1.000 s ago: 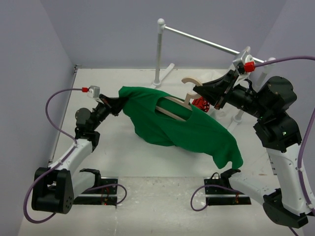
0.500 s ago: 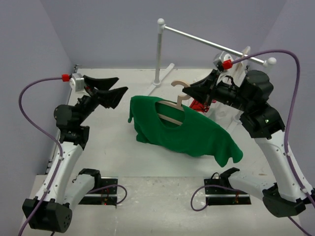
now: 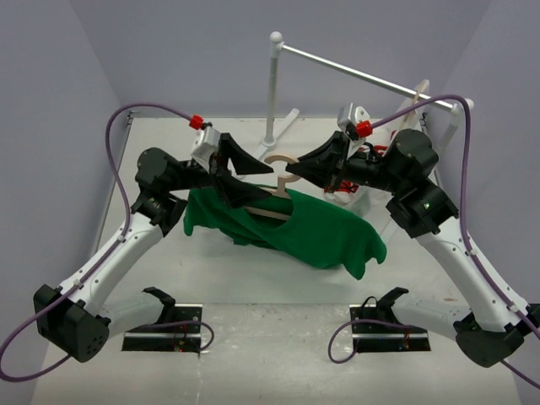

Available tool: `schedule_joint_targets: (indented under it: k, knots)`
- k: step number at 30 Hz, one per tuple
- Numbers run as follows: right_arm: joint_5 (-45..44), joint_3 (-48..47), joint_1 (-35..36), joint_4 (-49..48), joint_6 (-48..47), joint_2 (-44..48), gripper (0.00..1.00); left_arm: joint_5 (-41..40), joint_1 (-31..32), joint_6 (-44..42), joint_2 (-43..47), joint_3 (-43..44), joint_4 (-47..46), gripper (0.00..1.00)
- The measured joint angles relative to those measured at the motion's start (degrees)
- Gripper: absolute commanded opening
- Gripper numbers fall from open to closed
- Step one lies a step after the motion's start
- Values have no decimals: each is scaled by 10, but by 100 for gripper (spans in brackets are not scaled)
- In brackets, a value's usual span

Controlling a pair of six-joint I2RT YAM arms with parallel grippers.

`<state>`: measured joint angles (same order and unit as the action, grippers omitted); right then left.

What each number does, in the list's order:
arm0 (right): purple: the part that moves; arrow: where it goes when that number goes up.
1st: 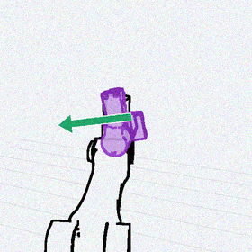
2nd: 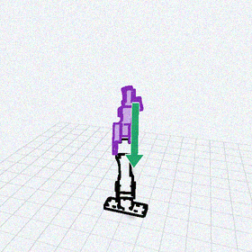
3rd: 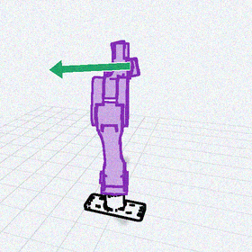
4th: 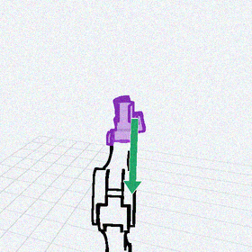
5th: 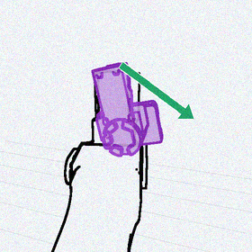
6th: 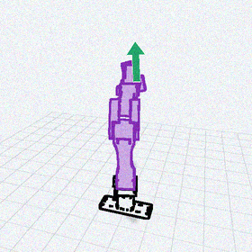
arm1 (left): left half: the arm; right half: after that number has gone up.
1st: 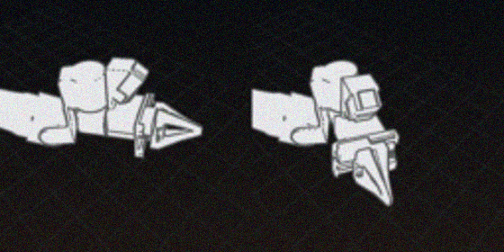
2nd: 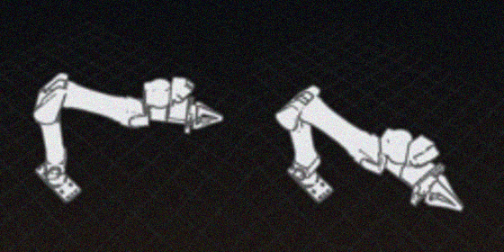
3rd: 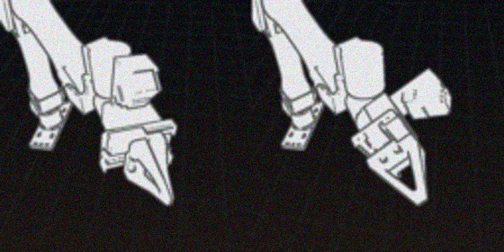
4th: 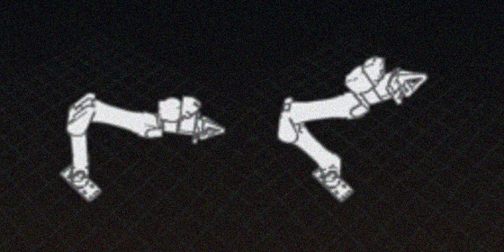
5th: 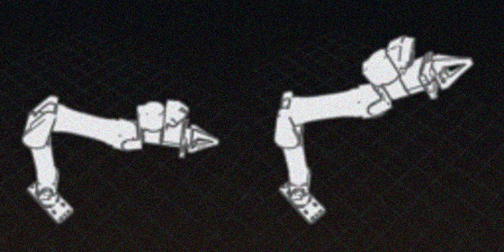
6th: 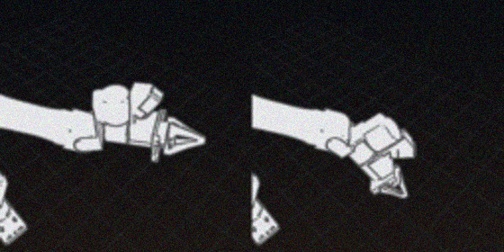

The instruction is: Place the t-shirt on the hanger

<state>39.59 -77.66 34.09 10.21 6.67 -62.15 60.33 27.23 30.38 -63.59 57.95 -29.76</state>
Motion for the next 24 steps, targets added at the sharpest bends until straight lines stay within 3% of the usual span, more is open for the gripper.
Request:
schedule_joint_targets:
  k: [3,4,5,6,10,13,15,21,22,23,24]
  knots:
    - [23,1,0,-23,4,-1,0,15,23,-1,-20,1,14,49]
    - [32,1,0,-29,7,-2,0,19,29,-2,-25,4,18,34]
    - [38,1,0,-34,9,-3,0,22,33,-3,-28,8,19,27]
    - [45,1,0,-38,12,-4,0,22,36,-4,-31,13,20,24]
    - [67,1,2,-49,19,-9,0,23,40,-7,-37,29,21,30]
    - [76,1,1,-51,21,-12,0,24,41,-7,-40,33,20,7]
    - [81,1,1,-51,23,-14,0,24,42,-6,-46,34,18,0]
    - [84,1,-2,-49,23,-16,1,25,43,0,-58,35,11,0]
    - [84,2,-2,-50,23,-16,8,25,43,0,-58,36,13,0]
    - [84,2,-3,-51,23,-16,9,23,43,-1,-58,38,16,0]
    - [83,3,-3,-51,23,-15,26,22,43,-3,-58,39,20,0]
